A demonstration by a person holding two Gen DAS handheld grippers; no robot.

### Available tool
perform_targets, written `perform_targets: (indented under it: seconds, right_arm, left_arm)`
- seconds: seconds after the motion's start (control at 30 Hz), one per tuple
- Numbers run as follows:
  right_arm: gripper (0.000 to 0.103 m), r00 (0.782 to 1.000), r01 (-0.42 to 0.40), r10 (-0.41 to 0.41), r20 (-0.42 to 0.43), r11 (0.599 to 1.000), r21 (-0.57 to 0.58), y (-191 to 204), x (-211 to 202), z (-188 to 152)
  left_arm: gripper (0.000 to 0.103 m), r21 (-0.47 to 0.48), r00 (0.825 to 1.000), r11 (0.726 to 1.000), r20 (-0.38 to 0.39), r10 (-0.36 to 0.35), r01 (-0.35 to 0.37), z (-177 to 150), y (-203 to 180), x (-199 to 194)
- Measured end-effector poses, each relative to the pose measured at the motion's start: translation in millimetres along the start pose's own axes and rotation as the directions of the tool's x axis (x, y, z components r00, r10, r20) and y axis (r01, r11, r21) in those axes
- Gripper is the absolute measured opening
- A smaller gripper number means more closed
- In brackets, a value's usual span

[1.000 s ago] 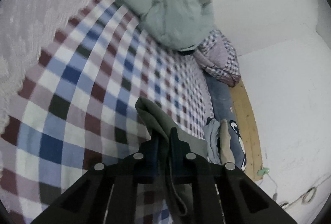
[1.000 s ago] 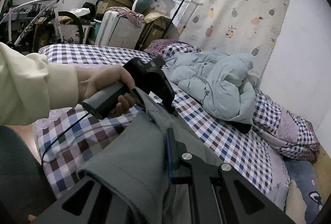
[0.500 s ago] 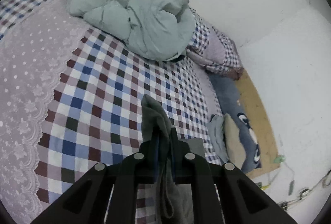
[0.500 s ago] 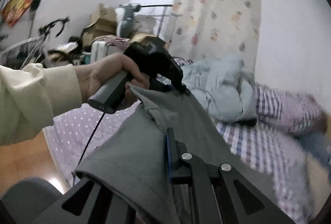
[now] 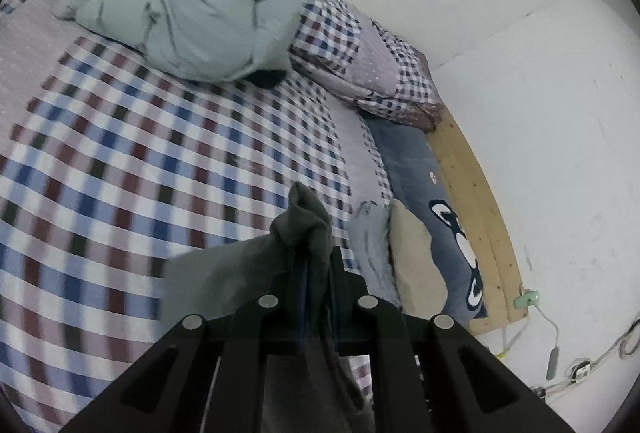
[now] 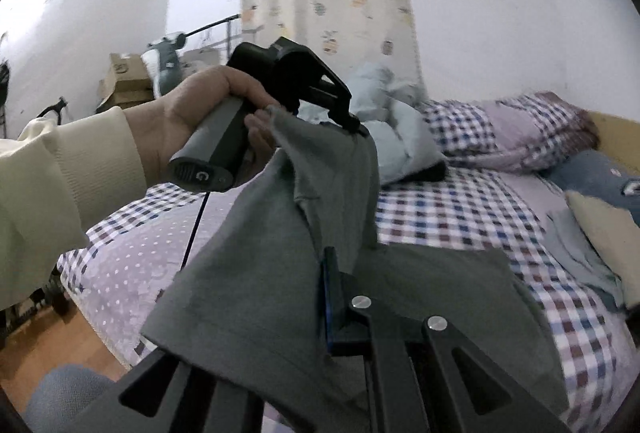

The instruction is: Fold clothes

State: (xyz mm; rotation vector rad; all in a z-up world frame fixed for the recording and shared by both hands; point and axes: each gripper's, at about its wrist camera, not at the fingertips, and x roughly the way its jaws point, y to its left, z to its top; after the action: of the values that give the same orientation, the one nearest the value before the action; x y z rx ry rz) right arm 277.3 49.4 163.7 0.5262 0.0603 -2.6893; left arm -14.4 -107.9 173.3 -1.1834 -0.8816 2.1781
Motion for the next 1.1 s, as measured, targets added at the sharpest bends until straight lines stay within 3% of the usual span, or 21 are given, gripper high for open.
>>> perform_targets:
  seconds: [0.3, 0.47, 0.6, 0.83, 1.0, 1.1]
  right_arm:
    - [0.003, 0.994, 0.084, -0.072, -0.078, 0.982, 0.17, -101, -32, -19]
    - [0.003, 0.985, 0.157, -0.14, -0.103, 0.969, 0.188, -138, -36, -37]
    - [0.003, 0.979, 0.182, -0.152, -0.135, 0.951, 0.249, -164, -40, -51]
    - [0.003, 0.966, 0.216, -0.143, -0.217, 0.906, 0.364, -202, -31, -82]
    - [0.003, 0.956, 0.239, -0.138, -0.259, 0.88, 0.411, -220, -27, -102]
    - [0.004, 0.949, 0.256, -0.141, -0.282, 0.866, 0.429, -228, -29, -108]
  left_arm:
    - [0.008, -0.004, 0.999, 0.999, -0.025, 0.047, -0.047, -31, -46, 90]
    - [0.008, 0.012, 0.993, 0.994, -0.054, 0.107, -0.106, -43, -63, 137]
    - [0.008, 0.045, 0.977, 0.981, -0.091, 0.191, -0.188, -55, -71, 179]
    - [0.008, 0.086, 0.934, 0.943, -0.139, 0.33, -0.32, -78, -75, 246]
    - [0.008, 0.062, 0.925, 0.935, -0.14, 0.354, -0.348, -84, -69, 262]
    - [0.008, 0.032, 0.936, 0.948, -0.146, 0.319, -0.318, -81, -68, 265]
